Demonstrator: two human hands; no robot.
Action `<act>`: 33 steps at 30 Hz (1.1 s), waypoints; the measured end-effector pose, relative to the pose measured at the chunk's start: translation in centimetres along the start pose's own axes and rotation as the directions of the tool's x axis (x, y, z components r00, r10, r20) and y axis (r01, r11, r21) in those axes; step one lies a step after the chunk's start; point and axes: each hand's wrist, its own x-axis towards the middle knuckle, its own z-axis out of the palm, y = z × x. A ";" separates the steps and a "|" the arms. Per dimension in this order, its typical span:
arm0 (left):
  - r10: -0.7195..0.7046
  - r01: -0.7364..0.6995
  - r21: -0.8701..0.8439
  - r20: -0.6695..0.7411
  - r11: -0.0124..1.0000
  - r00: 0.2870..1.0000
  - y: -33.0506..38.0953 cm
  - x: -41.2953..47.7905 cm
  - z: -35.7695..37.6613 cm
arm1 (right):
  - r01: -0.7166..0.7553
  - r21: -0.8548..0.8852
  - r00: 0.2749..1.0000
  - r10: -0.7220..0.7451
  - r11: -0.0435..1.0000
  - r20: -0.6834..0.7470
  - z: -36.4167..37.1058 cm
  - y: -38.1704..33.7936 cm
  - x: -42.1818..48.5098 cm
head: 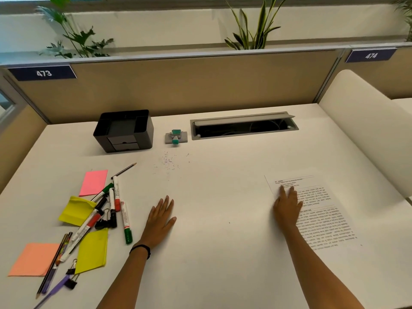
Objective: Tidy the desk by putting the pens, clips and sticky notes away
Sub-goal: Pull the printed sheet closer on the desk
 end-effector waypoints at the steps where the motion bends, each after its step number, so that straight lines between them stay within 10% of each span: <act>1: 0.010 -0.010 -0.008 0.014 1.000 1.000 -0.2 -0.1 0.0 | 0.014 -0.031 1.000 -0.013 0.999 0.012 0.2 -0.5 -0.4; 8: 0.071 -0.071 -0.014 0.069 0.997 0.995 -0.9 -0.6 -0.4 | 0.161 -0.237 0.983 -0.136 0.958 0.120 1.4 -4.9 -3.7; 33: 0.065 -0.066 0.039 0.020 0.997 0.998 0.0 -0.9 0.4 | 0.484 -0.121 0.855 -0.439 0.867 0.278 5.7 -20.1 -13.3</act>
